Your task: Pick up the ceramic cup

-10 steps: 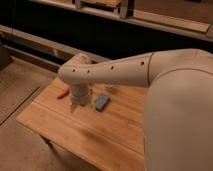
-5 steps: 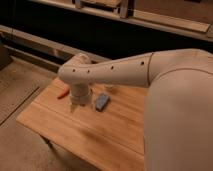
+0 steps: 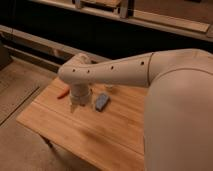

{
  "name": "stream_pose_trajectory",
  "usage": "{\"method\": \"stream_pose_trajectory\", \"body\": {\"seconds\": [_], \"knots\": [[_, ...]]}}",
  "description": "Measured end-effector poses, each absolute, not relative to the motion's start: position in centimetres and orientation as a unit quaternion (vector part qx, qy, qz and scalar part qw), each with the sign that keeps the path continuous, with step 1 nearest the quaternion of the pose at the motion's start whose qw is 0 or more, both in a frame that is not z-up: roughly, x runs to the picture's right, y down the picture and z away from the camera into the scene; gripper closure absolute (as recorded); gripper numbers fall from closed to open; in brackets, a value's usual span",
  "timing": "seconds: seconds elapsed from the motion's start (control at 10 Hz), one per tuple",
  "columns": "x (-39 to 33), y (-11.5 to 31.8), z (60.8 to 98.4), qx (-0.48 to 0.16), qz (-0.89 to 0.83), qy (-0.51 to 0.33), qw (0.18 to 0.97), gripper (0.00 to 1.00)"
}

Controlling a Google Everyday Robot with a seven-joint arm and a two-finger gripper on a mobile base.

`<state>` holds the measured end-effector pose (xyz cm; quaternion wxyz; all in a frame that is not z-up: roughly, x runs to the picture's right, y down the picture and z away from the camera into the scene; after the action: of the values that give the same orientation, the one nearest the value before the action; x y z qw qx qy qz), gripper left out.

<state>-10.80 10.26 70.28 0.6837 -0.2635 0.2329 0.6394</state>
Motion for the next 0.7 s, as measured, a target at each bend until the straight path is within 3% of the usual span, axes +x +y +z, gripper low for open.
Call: {"method": "stream_pose_trajectory", "body": {"seconds": [0.7], "knots": [[-9.8, 8.0, 69.6, -0.223, 0.637, 0.234, 0.7, 0.35]]}}
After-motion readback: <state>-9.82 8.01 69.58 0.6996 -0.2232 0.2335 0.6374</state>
